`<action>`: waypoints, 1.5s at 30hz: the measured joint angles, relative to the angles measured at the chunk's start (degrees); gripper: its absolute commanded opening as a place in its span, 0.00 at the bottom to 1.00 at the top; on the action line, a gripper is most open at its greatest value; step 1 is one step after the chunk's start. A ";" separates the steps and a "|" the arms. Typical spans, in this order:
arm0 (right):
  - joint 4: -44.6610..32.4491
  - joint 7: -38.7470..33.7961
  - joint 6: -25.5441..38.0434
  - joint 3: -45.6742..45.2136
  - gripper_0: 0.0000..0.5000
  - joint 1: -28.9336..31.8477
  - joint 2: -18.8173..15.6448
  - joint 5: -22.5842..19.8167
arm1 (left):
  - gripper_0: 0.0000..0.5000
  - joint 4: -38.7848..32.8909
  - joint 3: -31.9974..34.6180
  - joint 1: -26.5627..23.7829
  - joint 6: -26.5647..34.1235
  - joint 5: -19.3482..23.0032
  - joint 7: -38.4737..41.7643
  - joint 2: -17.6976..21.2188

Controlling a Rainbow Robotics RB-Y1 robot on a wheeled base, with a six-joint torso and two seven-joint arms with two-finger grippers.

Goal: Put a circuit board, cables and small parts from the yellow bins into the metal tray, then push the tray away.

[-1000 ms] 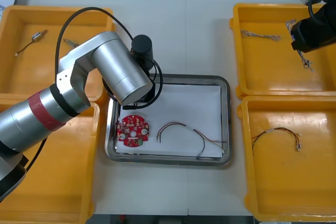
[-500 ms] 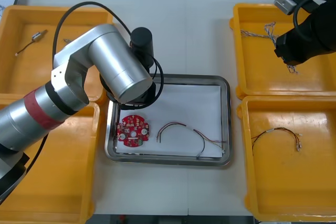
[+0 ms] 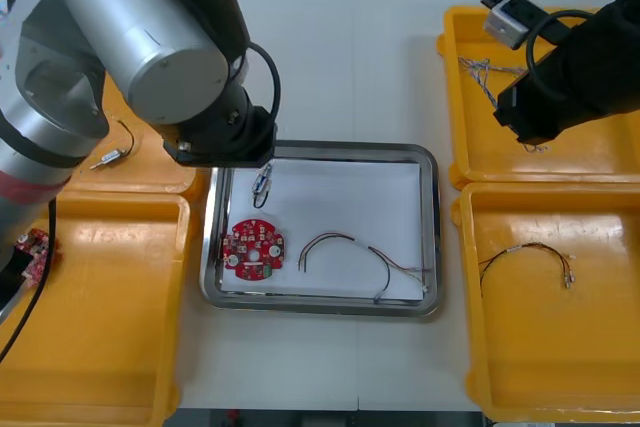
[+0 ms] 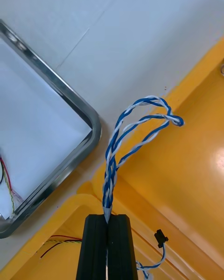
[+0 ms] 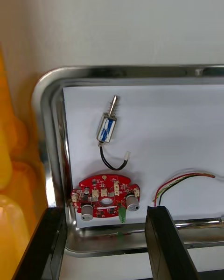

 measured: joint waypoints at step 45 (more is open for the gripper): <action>19.98 11.49 -25.50 43.99 0.35 -8.61 3.93 8.07 | 0.97 14.80 14.16 6.77 -14.95 3.55 -62.48 15.41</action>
